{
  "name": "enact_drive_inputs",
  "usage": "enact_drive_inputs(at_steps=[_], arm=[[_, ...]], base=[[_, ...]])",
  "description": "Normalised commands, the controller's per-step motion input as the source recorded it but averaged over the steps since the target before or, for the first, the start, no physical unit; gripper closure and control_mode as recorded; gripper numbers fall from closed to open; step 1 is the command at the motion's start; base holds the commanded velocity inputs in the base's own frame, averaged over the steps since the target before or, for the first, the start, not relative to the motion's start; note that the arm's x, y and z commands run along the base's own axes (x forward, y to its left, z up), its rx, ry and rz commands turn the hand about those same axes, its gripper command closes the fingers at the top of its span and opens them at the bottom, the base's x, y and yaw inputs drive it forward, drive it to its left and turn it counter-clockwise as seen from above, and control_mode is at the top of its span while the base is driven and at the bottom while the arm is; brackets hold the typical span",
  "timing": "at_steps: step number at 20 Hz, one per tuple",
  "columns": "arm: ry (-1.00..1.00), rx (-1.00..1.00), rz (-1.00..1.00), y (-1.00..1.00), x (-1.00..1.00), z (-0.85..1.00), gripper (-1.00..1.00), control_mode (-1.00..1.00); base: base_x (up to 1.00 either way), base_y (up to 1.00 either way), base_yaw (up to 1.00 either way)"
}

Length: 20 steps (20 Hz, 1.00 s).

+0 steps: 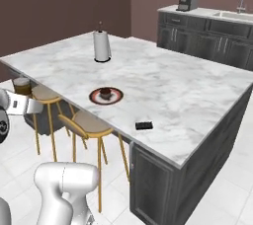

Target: Take the cinnamon bottle from the cabinet and place it on the dining table, next to the plate with the cupcake. Then take the chocolate from the dining counter and place it on the cupcake plate.

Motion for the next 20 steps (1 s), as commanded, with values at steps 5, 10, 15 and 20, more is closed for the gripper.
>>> enact_drive_inputs(at_steps=[5, 10, 15, 20], arm=[[0.0, 0.0, 0.0, 0.0, 0.0, 0.0, 1.0, 1.0], [0.0, 0.0, 0.0, 0.0, 0.0, 0.0, 1.0, 1.0], [0.0, 0.0, 0.0, 0.0, 0.0, 0.0, 1.0, 1.0], [0.0, 0.0, 0.0, 0.0, 0.0, 0.0, 1.0, 1.0]], base=[[0.68, 0.14, 0.0], [0.56, 0.02, -0.04], [0.53, 0.09, -0.09], [0.49, 0.16, -0.06]])
